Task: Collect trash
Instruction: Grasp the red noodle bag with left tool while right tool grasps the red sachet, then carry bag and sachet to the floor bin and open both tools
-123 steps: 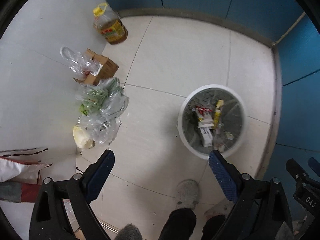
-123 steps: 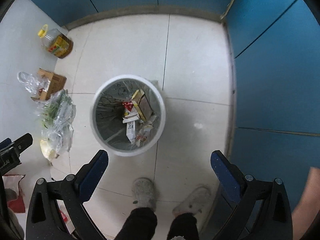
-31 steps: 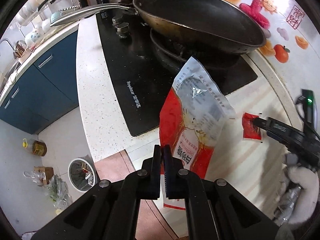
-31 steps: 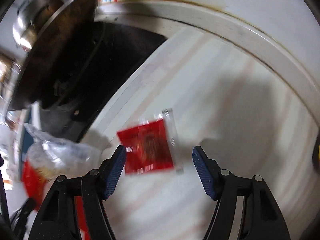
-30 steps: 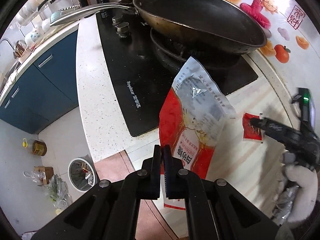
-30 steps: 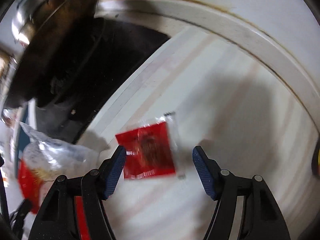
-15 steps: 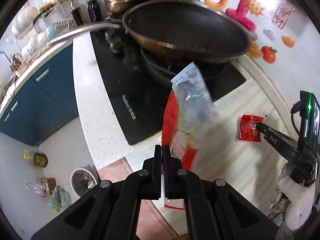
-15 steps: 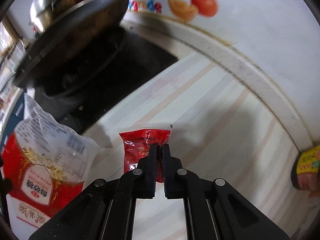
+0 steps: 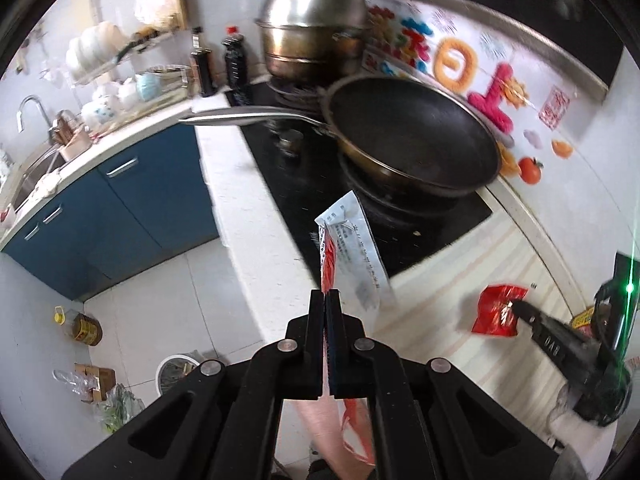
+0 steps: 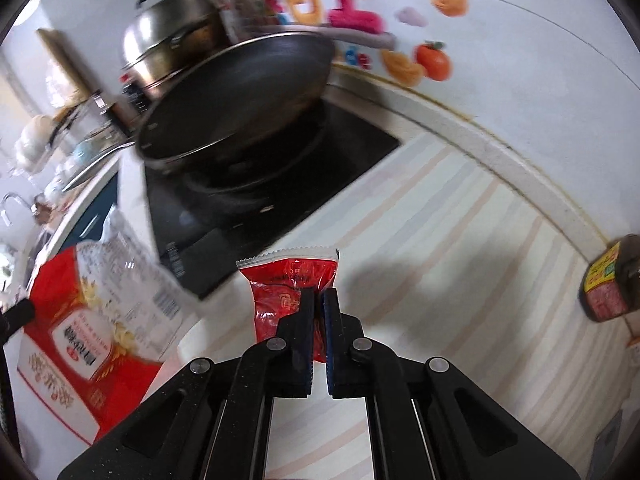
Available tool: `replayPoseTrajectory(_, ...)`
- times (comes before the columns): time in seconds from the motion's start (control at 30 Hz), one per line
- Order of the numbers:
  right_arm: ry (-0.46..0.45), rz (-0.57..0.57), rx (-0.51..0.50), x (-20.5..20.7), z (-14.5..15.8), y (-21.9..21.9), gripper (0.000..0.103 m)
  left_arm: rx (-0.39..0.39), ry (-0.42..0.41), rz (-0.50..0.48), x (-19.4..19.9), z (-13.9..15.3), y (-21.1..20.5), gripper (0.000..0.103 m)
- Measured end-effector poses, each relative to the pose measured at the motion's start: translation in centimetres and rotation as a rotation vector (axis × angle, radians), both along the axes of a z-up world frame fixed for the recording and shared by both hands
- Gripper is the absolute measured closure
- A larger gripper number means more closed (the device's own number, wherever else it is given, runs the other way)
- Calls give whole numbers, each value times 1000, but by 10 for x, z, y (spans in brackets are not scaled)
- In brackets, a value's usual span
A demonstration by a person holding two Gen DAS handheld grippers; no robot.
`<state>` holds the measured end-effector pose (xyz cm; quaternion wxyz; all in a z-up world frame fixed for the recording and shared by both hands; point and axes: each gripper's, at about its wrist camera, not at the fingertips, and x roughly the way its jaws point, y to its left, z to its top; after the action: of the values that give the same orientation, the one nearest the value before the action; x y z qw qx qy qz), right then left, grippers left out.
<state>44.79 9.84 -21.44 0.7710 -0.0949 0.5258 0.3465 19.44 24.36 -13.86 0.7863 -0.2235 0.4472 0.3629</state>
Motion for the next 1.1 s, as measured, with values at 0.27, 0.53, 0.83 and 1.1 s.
replayPoseTrajectory(0.27, 28, 150, 39, -106, 11, 59, 99, 34, -16, 110, -95, 16, 37, 103)
replayPoseTrajectory(0.53, 91, 318, 1, -237, -27, 136, 99, -24, 35, 271, -214, -25, 81, 103)
replayPoseTrajectory(0.83, 194, 454, -142, -371, -175, 216, 99, -196, 167, 439, -336, -183, 143, 103)
replayPoseTrajectory(1.1, 335, 485, -262, -459, -401, 264, 99, -332, 259, 538, -410, -405, 188, 103)
